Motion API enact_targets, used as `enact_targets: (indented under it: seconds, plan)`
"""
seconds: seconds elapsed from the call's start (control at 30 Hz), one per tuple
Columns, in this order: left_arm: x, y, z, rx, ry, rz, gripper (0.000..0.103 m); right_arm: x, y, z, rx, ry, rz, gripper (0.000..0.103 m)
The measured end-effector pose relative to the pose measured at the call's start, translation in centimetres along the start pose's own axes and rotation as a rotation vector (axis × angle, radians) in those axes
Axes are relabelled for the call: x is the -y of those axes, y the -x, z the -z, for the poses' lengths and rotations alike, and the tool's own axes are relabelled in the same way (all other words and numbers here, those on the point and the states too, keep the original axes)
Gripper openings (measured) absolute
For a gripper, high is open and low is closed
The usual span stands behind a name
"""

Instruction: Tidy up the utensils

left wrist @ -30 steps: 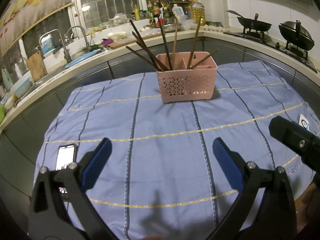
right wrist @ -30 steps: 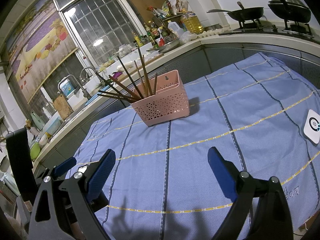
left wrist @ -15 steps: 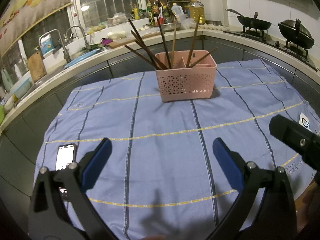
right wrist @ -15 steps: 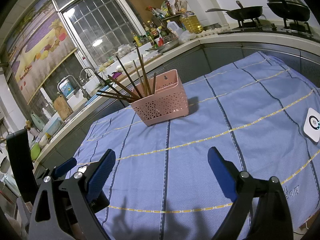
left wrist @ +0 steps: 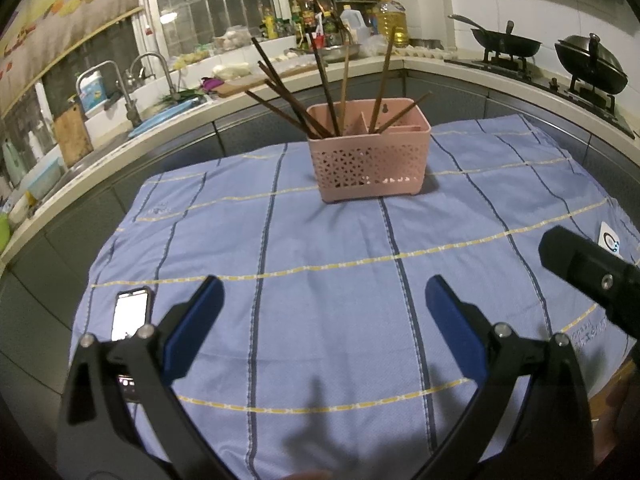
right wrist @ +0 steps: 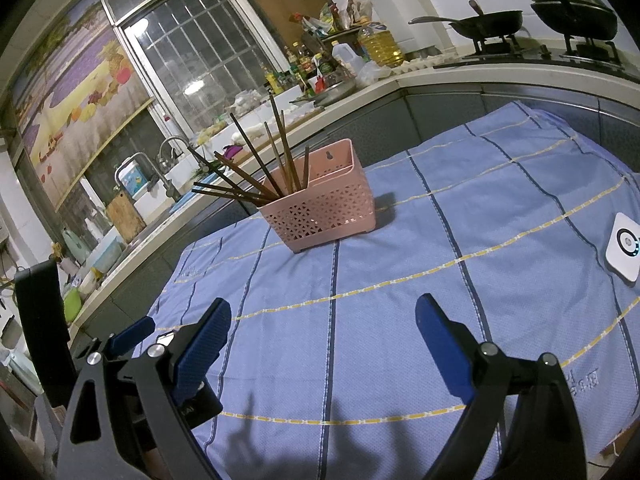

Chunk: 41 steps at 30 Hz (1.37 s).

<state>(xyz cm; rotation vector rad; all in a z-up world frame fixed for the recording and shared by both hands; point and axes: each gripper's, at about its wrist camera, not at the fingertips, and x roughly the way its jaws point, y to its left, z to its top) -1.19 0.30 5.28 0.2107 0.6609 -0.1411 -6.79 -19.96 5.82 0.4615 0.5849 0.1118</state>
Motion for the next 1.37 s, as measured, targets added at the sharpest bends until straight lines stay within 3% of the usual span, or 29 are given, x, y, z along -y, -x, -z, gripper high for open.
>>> enact_targets:
  seconds: [1.37]
  plan:
    - [-0.65, 0.31, 0.09, -0.018, 0.012, 0.022, 0.097, -0.23, 0.34, 0.80, -0.010, -0.011, 0.010, 0.092]
